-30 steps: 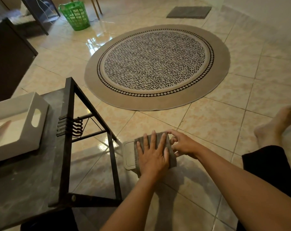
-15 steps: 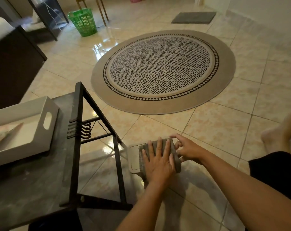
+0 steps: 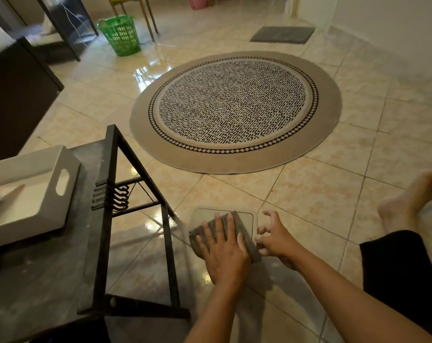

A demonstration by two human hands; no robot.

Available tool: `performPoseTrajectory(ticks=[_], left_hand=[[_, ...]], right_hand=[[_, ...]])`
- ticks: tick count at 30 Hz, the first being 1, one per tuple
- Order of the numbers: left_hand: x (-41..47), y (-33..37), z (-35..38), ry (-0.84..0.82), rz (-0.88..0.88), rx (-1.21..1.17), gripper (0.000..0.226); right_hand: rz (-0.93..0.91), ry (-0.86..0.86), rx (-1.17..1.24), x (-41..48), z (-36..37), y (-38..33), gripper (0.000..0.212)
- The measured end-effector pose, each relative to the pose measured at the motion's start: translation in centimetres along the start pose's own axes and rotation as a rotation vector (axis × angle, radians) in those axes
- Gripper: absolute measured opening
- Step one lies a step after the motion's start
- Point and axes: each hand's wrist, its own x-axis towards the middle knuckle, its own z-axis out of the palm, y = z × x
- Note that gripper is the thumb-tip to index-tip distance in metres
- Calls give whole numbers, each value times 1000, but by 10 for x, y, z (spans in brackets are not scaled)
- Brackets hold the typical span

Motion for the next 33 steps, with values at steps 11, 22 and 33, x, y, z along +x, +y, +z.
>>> performPoseTrajectory(ticks=[11,22,33], left_hand=[[23,-43,-7,-80,455,131,57],[19,-17,-10,-62,322,119,57],[26,8,-6,-109,266,52,61]], right_hand=[[-283,-34,-639,42,-16,-46,36],[-158,-225,-441,19,-37,-28,70],[38,-345,-305,12,-38,-25,93]])
